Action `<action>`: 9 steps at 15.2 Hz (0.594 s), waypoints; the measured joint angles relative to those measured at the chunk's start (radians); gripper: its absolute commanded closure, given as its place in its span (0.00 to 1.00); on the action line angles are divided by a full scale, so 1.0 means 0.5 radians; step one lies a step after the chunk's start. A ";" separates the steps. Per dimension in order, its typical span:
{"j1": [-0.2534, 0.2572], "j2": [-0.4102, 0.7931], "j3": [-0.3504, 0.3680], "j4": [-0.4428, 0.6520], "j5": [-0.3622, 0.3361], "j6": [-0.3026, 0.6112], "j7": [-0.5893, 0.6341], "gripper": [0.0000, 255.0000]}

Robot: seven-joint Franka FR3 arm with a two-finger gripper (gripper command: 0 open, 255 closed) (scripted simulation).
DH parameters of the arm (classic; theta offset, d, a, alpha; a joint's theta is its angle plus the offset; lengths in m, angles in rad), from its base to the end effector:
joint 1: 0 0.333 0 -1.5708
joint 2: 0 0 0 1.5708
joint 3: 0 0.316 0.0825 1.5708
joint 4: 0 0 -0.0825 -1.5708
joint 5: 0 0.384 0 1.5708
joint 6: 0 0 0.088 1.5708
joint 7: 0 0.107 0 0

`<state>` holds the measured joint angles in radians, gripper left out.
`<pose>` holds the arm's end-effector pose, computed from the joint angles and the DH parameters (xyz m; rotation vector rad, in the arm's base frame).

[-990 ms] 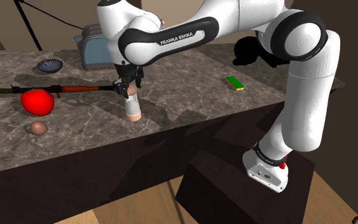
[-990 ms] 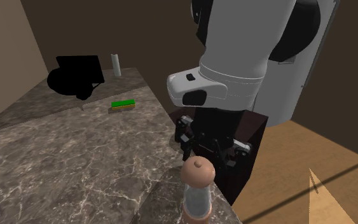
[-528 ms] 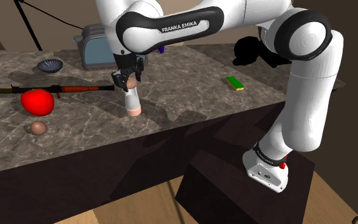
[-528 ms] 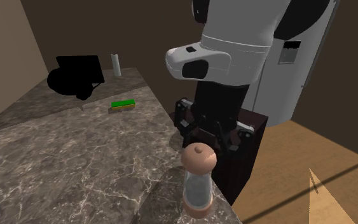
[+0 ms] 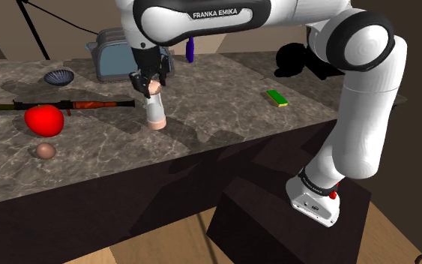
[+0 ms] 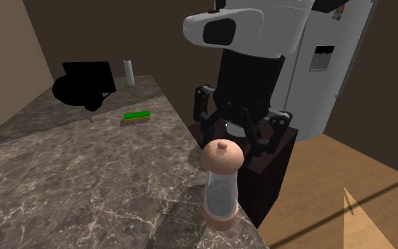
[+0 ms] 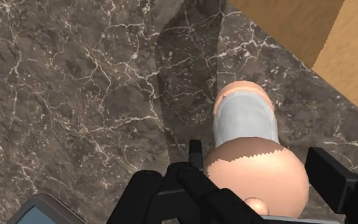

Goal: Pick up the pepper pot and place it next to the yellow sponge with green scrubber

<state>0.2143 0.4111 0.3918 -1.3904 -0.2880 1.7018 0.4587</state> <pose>0.5878 0.3219 0.4837 2.9837 0.2553 0.0098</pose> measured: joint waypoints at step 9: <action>-0.289 -0.465 -0.065 -0.477 0.162 0.095 -0.323 1.00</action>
<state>0.0699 0.1788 0.3593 -1.6290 -0.2068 1.7493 0.2971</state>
